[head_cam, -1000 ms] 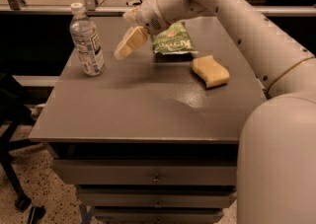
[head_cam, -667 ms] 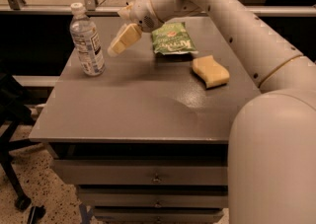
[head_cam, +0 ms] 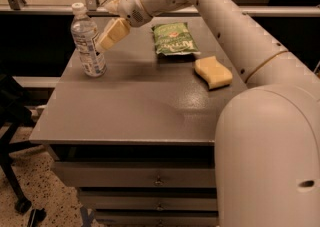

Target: Pick blue plastic bottle

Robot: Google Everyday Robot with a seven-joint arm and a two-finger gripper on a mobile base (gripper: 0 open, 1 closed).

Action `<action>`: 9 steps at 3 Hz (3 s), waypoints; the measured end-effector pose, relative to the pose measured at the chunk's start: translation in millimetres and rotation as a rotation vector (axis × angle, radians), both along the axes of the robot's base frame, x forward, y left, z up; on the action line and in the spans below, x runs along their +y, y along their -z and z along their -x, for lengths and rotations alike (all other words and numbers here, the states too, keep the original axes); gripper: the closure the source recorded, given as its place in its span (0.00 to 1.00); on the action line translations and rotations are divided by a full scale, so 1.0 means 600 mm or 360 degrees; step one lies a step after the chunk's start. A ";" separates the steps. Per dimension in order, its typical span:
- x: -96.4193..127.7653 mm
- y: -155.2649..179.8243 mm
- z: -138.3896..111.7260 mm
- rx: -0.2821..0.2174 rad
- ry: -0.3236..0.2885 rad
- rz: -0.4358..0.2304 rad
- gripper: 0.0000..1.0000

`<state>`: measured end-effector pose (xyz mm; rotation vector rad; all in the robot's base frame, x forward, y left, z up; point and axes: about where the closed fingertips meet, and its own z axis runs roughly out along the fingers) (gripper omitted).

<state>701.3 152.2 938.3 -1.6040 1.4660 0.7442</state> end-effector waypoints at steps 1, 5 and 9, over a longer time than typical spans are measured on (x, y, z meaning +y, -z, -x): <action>0.030 -0.009 0.012 0.0000 -0.0054 -0.0016 0.00; 0.070 -0.006 0.069 0.0002 -0.0138 0.0024 0.68; 0.016 -0.002 0.152 -0.0238 -0.0750 0.0635 1.00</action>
Offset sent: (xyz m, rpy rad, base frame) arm -0.0253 0.0502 0.0041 0.0054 0.0228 0.1053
